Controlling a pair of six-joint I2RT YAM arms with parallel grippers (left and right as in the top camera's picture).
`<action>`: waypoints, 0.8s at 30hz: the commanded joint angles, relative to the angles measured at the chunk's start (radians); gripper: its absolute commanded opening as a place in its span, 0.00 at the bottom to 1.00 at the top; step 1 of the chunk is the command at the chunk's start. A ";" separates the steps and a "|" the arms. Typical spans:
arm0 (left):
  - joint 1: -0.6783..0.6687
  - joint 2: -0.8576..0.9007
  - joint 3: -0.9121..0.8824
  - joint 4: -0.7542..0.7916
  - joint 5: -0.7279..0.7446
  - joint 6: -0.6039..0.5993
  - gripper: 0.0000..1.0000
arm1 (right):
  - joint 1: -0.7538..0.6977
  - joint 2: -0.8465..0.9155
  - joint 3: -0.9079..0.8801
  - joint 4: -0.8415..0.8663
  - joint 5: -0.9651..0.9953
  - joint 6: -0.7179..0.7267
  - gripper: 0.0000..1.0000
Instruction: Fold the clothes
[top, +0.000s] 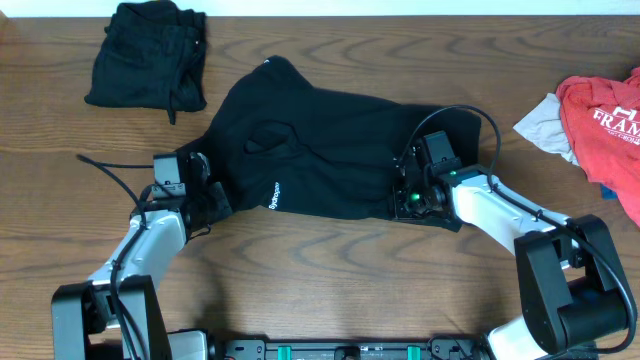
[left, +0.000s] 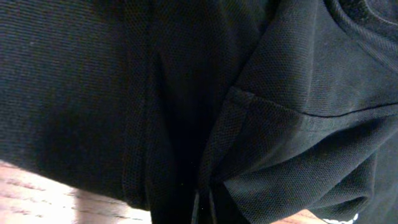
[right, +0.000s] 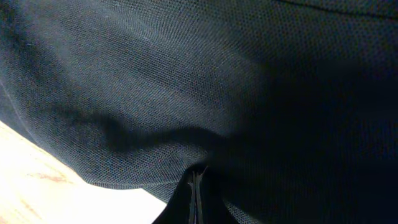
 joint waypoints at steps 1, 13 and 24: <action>0.010 -0.019 0.019 -0.018 -0.082 -0.009 0.06 | -0.024 0.029 -0.011 -0.028 0.168 0.011 0.01; 0.134 -0.022 0.020 -0.111 -0.219 -0.084 0.06 | -0.177 0.029 0.018 -0.092 0.300 0.002 0.02; 0.150 -0.164 0.020 -0.122 -0.219 -0.084 0.06 | -0.178 0.029 0.219 -0.287 0.254 -0.085 0.06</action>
